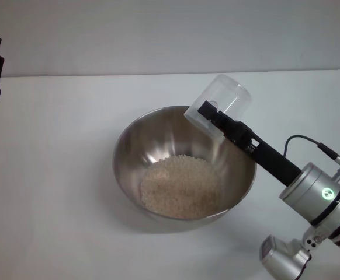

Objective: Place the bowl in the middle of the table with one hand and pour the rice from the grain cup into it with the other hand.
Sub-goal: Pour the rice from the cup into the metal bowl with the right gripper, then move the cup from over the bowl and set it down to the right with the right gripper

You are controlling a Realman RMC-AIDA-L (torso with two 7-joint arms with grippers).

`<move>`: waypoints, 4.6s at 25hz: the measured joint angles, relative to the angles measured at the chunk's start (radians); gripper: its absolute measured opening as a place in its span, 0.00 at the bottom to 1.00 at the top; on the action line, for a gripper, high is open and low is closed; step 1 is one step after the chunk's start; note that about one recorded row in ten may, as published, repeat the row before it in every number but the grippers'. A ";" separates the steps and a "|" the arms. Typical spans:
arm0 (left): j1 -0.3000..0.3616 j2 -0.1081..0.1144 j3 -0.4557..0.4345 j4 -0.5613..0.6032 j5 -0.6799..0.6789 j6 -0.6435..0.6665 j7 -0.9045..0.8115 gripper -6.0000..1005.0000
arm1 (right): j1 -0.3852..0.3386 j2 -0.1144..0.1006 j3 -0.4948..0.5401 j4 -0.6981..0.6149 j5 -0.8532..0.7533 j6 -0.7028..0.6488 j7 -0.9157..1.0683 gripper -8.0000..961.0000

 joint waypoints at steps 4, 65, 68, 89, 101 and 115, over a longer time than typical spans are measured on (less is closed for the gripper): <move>0.001 -0.001 0.000 0.000 -0.001 0.000 0.000 0.50 | -0.008 0.000 0.013 0.010 -0.001 -0.004 0.021 0.02; -0.012 0.002 0.004 0.017 0.001 0.006 0.005 0.51 | -0.228 0.005 0.306 0.271 0.454 0.336 1.602 0.02; -0.012 0.001 0.008 0.017 0.001 0.006 0.005 0.51 | -0.222 0.005 0.304 0.261 0.454 0.353 1.618 0.02; -0.006 0.000 0.011 0.009 0.001 0.012 0.001 0.51 | -0.203 0.003 0.281 0.236 0.444 0.400 1.630 0.03; -0.002 0.001 0.016 0.006 0.001 0.015 0.001 0.51 | -0.193 0.003 0.262 0.216 0.445 0.428 1.633 0.10; 0.008 0.002 0.022 0.006 0.001 0.027 0.002 0.52 | -0.202 0.003 0.237 0.209 0.443 0.410 1.645 0.18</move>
